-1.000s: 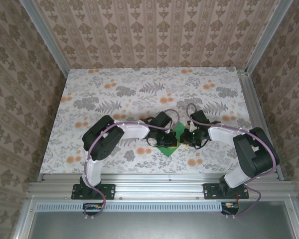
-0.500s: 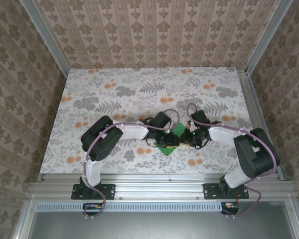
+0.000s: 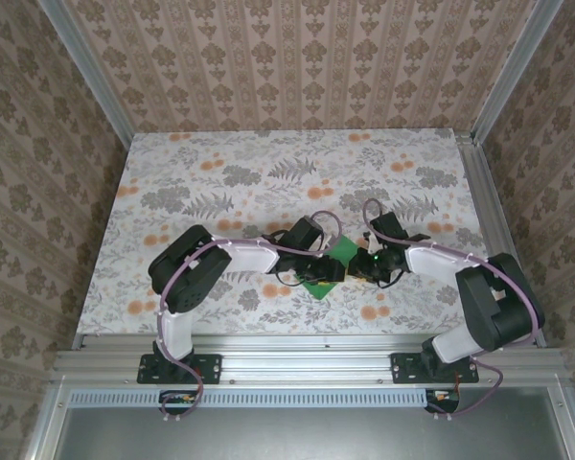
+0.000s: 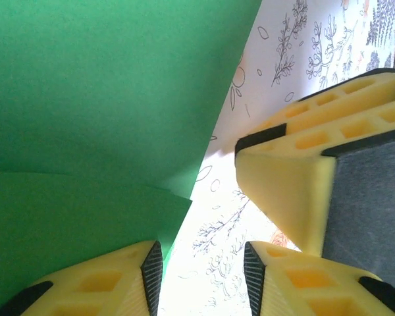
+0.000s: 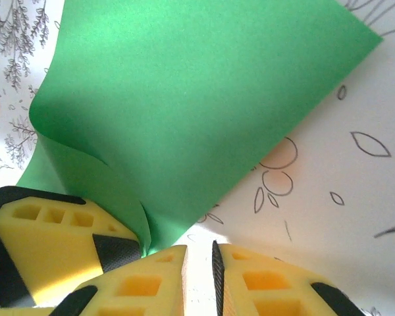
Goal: Fold a paper plane with a square sheet of paper (pick it up from the middle)
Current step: Fold the triangle a second time at the center of the table.
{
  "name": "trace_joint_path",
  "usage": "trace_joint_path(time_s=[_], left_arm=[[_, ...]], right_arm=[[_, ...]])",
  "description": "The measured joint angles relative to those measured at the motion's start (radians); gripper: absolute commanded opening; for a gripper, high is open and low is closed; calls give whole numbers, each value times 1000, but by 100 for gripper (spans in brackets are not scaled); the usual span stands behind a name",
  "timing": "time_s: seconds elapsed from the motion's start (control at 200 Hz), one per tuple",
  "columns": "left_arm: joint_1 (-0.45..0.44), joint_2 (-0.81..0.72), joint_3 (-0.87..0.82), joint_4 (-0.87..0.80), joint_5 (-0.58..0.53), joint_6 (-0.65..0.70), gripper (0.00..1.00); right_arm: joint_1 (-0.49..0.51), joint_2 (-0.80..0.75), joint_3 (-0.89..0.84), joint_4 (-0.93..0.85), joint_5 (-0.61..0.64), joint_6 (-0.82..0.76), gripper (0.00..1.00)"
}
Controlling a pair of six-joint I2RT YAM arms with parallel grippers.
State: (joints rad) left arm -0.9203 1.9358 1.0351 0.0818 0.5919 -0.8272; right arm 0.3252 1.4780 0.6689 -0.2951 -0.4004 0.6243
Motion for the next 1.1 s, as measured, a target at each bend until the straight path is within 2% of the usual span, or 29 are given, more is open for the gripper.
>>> trace_joint_path(time_s=[0.08,0.2,0.295,0.475,0.635,0.84,1.1], left_arm=[[3,0,-16,32,0,-3,32],[8,0,-41,70,4,-12,16],[11,0,-56,91,8,-15,10],[12,0,-60,116,16,-14,6],[13,0,-68,136,20,-14,0],[19,0,-73,144,26,-14,0],[20,0,-73,150,40,-14,0]], right_arm=[[-19,-31,-16,6,-19,3,21],[-50,-75,-50,34,-73,19,20],[-57,-98,-75,72,-126,48,20],[-57,-88,-85,160,-211,92,21],[-57,-37,-84,188,-223,97,23],[-57,18,-84,191,-222,93,26],[-47,69,-80,237,-233,95,26]])
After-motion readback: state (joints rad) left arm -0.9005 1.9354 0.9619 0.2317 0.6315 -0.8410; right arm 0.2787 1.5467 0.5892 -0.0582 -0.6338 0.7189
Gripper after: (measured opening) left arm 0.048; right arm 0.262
